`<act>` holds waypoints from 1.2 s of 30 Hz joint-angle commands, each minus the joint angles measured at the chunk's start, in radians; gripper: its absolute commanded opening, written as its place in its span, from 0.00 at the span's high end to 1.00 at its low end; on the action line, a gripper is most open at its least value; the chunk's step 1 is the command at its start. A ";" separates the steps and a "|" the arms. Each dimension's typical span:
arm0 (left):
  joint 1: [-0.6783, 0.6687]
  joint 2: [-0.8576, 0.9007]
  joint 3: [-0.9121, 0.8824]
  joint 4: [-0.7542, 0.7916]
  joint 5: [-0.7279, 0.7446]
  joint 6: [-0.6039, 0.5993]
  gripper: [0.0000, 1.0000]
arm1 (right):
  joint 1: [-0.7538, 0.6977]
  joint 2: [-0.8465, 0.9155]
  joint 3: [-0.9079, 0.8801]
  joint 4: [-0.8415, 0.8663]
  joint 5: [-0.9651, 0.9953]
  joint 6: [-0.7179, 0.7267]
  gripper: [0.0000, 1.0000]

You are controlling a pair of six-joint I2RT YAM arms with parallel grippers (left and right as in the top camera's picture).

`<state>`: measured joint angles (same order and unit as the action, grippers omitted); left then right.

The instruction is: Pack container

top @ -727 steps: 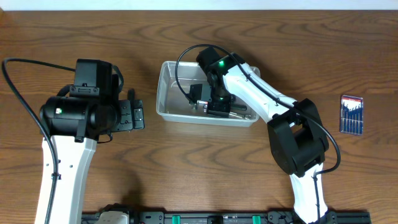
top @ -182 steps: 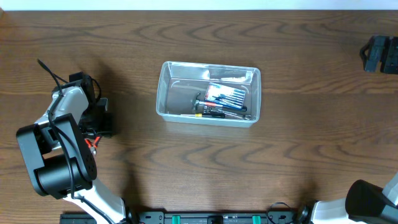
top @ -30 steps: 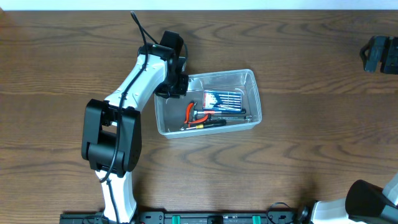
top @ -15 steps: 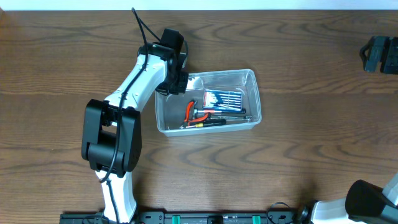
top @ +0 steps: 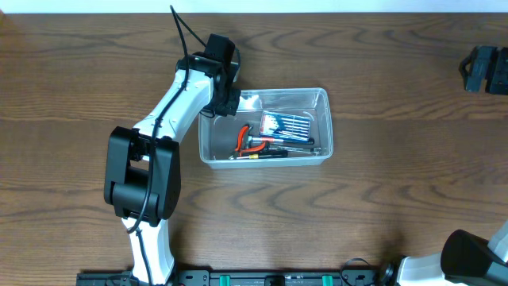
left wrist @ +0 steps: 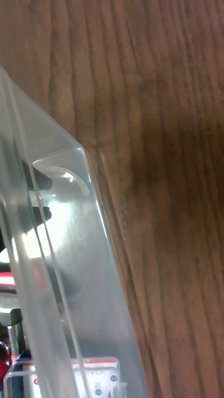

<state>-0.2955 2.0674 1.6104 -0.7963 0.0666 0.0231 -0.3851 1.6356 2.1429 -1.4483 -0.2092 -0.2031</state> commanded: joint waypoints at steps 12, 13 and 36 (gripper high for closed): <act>0.003 -0.002 -0.003 0.042 -0.087 0.056 0.91 | 0.000 -0.018 0.011 -0.002 -0.001 0.000 0.01; 0.003 -0.002 -0.003 0.049 -0.090 0.059 0.91 | 0.000 -0.018 0.011 -0.002 -0.001 0.000 0.01; -0.009 -0.323 -0.002 -0.079 -0.113 0.074 0.18 | 0.111 -0.004 0.011 -0.032 0.040 -0.012 0.01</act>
<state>-0.3035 1.8278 1.6085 -0.8623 -0.0345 0.0948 -0.3096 1.6356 2.1429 -1.4822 -0.1867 -0.2035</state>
